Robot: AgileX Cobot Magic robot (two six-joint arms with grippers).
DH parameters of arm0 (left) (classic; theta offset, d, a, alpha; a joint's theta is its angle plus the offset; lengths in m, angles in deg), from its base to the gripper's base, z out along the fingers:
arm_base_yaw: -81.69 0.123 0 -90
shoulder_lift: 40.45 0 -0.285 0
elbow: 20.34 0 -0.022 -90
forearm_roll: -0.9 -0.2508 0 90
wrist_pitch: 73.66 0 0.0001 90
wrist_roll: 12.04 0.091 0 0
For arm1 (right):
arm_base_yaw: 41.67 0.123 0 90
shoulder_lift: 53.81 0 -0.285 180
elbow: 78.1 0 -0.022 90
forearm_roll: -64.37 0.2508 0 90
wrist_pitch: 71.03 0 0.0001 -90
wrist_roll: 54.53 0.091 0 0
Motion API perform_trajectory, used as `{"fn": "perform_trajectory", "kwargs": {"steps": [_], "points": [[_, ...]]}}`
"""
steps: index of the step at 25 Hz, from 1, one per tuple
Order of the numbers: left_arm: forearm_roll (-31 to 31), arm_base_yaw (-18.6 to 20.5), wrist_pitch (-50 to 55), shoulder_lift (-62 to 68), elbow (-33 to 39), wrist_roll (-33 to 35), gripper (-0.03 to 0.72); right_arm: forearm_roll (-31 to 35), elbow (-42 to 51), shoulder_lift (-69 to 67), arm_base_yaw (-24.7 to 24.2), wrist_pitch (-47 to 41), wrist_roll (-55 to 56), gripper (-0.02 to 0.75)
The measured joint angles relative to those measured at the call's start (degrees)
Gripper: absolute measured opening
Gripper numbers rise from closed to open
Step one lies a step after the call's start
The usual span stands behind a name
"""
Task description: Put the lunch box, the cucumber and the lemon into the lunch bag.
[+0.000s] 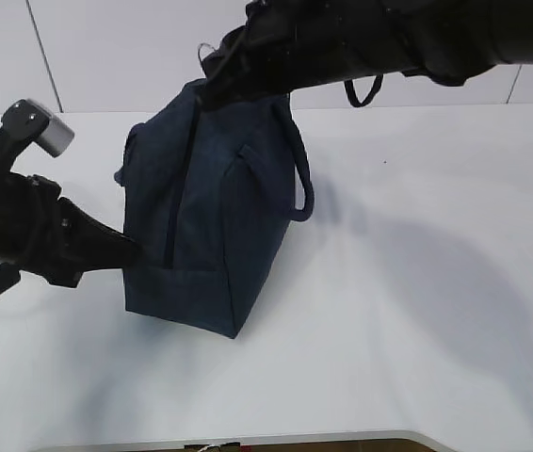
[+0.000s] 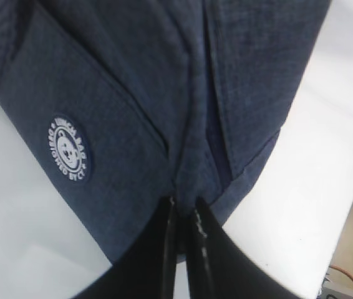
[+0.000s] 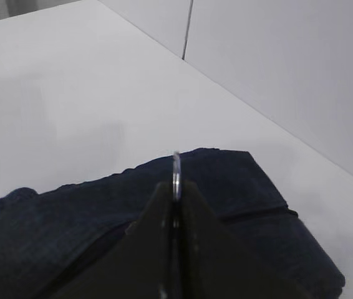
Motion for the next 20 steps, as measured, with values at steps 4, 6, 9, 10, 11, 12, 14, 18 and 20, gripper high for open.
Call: {"fn": "perform_trajectory", "kwargs": {"steps": [4,6,9,10,11,12,14,18,20], "points": [[0.1,0.0,0.1,-0.3,0.3,-3.7,0.052,0.6,-0.3,0.0,-0.3,-5.1,0.8,0.005],[0.1,0.0,0.1,-1.4,0.4,-5.5,0.13,0.6,-0.3,0.0,-0.3,-7.6,1.9,0.005],[1.5,0.0,-0.3,-3.5,0.4,-7.4,0.281,0.6,-0.3,0.0,-0.3,-11.2,2.8,0.005],[1.9,0.0,-0.5,-4.3,0.4,-7.9,0.323,0.6,-0.4,0.0,-0.4,-12.1,3.0,0.005],[2.6,0.0,-0.9,-4.9,0.4,-8.4,0.351,0.6,-0.4,0.0,-0.4,-12.7,3.1,0.005],[3.2,0.0,-1.3,-5.6,0.4,-8.7,0.365,0.6,-0.6,0.0,-0.4,-13.0,3.2,0.005],[4.3,0.0,-1.7,-6.3,0.2,-9.1,0.383,0.6,-0.5,0.0,-0.4,-13.1,3.6,0.005],[4.7,0.0,-3.0,-6.3,-2.2,-10.6,0.391,0.5,-0.5,0.0,-0.4,-13.3,3.6,0.005],[4.8,0.0,-3.9,-6.3,-3.7,-11.5,0.391,0.5,-0.5,0.0,-0.4,-13.3,3.6,0.005]]}}
